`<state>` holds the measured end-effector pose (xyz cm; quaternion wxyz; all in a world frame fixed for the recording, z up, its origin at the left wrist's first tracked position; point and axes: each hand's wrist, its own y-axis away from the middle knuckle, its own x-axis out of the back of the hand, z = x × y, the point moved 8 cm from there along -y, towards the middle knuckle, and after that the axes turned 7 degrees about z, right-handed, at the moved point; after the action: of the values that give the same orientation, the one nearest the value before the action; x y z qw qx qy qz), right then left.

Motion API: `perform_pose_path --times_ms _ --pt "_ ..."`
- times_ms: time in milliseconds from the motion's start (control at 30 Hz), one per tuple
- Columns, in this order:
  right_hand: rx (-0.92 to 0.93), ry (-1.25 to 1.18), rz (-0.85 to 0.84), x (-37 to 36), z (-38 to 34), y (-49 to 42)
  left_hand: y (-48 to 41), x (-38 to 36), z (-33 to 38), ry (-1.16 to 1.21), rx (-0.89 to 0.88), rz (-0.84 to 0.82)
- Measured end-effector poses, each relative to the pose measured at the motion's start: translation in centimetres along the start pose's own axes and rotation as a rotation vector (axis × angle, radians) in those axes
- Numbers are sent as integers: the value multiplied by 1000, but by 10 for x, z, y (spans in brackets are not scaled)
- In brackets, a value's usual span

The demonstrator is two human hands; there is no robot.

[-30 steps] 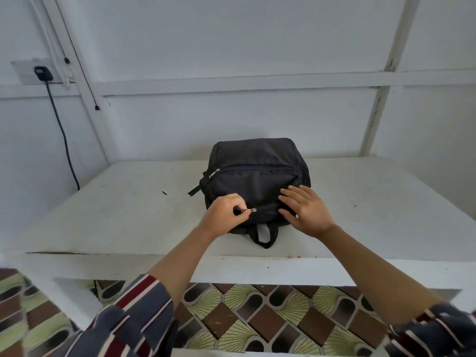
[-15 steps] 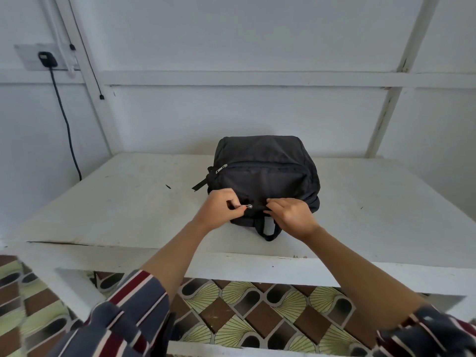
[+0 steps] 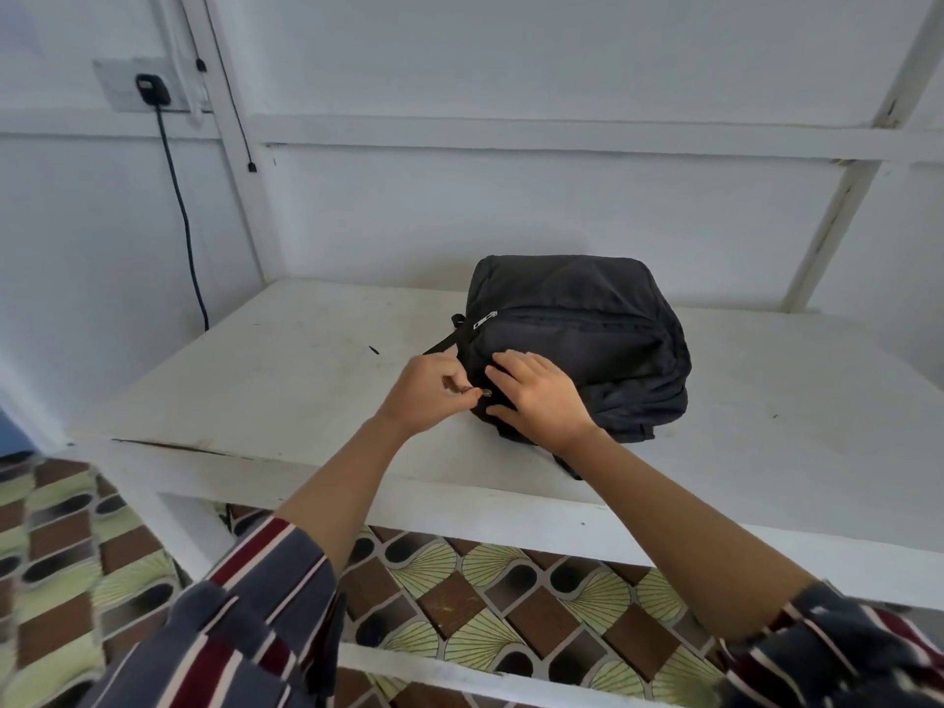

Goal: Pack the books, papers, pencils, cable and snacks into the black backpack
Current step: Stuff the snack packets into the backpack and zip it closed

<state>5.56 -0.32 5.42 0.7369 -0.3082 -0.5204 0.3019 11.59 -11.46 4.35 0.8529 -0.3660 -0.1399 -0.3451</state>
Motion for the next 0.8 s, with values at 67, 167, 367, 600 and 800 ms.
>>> perform_pose_path --times_ms 67,167,367,600,800 --pt "14 2 41 -4 -4 0 0 -1 -4 24 3 -19" --pt "17 -42 104 -4 -4 10 -3 3 -19 52 20 -4" --pt "-7 -12 114 3 -5 -4 -22 20 -49 75 92 63" --pt "-100 195 -215 -45 -3 -29 -38 7 -63 213 155 43" --pt "-132 129 -74 -44 -3 -26 -51 4 -73 210 130 30"
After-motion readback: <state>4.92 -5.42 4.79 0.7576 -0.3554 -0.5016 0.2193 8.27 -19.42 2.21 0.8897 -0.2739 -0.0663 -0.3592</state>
